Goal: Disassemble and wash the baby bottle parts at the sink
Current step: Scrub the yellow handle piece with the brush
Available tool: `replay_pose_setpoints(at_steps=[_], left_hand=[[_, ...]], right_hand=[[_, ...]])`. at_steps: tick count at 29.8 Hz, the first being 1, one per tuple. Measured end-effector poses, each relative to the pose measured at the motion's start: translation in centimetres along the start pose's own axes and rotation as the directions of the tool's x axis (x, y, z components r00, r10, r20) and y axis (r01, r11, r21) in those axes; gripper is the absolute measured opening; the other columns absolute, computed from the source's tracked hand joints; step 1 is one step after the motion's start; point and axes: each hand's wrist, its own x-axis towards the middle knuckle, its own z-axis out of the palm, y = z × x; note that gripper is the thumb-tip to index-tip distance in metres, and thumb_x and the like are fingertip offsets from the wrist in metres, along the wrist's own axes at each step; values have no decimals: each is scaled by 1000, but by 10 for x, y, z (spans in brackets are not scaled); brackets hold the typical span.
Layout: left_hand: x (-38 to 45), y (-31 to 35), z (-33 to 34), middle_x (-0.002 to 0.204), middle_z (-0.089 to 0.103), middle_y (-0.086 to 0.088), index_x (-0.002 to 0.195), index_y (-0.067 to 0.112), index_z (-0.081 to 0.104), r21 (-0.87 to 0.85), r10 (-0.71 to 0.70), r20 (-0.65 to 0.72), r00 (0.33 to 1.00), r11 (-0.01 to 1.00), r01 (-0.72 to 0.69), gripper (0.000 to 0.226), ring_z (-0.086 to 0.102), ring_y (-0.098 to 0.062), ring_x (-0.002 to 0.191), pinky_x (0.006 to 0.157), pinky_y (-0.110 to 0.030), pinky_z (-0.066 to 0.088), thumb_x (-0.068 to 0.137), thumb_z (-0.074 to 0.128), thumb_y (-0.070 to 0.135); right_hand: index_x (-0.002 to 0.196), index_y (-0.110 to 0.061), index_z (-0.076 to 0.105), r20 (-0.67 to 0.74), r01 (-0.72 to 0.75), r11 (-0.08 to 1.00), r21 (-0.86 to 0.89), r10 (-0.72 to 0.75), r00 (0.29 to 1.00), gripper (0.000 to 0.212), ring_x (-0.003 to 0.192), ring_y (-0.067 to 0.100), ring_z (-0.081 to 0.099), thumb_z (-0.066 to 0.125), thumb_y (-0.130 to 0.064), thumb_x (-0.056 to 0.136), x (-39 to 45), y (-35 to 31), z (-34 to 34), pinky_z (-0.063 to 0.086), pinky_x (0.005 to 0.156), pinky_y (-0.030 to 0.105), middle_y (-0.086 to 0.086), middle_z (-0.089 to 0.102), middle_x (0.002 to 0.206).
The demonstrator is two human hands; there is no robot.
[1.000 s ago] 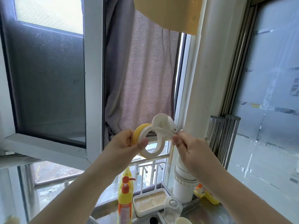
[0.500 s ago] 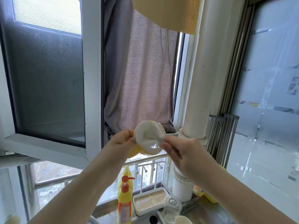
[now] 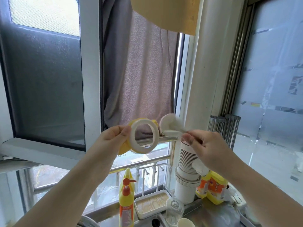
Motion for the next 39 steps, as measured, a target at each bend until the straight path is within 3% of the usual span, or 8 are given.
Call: replay_pose_setpoints(at_steps=[3,6,9,18,22,26,30,39], left_hand=[[-7,-4,8,70,61,5,89,12,66,63,2,37,999,998,-4,31,51,-6,71,74,-25,36,81,54,40],[-13,-1,13,62,54,7,84,10,61,58,38,71,997,997,-42,34,46,-1,56,69,-25,34,69,58,41],[-14,2,6,70,59,3,81,10,61,64,117,76,990,990,-122,32,50,-5,65,72,-29,35,69,62,39],[-13,-9,4,86,63,4,83,17,57,347,205,107,973,909,-230,33,56,-10,89,86,-36,43,81,61,50],[-13,-8,5,88,62,-2,87,11,57,307,195,115,974,926,-221,38,55,-14,89,86,-36,42,81,64,48],[-16,-3,9,76,60,-4,85,4,60,67,170,84,982,982,-176,39,51,-10,69,73,-30,36,79,68,42],[-14,-4,9,80,57,-13,91,-5,62,-11,98,77,992,995,-98,44,46,-19,75,75,-32,35,76,58,36],[-17,-7,3,68,64,-6,87,3,64,3,116,170,979,993,-118,33,59,-10,60,66,-26,45,78,62,34]], right_hand=[[93,-13,69,10,25,996,81,-26,1000,46,36,6,37,41,-49,84,3,-17,2,26,38,13,-10,47,43],[88,-14,68,40,45,997,64,-48,998,48,39,4,40,37,-51,87,10,-25,8,31,42,14,-10,46,43],[86,-18,66,45,-24,999,28,23,999,36,36,5,37,41,-43,92,11,-20,5,28,41,15,-9,42,40],[90,-12,69,84,19,998,63,-24,996,47,37,5,37,39,-48,89,12,-29,8,30,40,15,-7,41,42],[90,-16,68,34,-19,999,46,17,999,38,36,4,38,41,-43,93,11,-24,9,28,39,15,-8,43,40],[91,-13,68,60,59,992,108,-66,996,50,38,6,36,39,-52,87,3,-27,14,28,41,15,-8,41,43],[92,-6,68,74,91,993,78,-97,993,54,45,6,39,39,-51,88,-1,-26,19,32,46,15,-7,41,48],[94,-10,69,59,42,995,94,-48,997,62,40,5,40,33,-58,83,-1,-23,11,31,44,15,-14,46,45]])
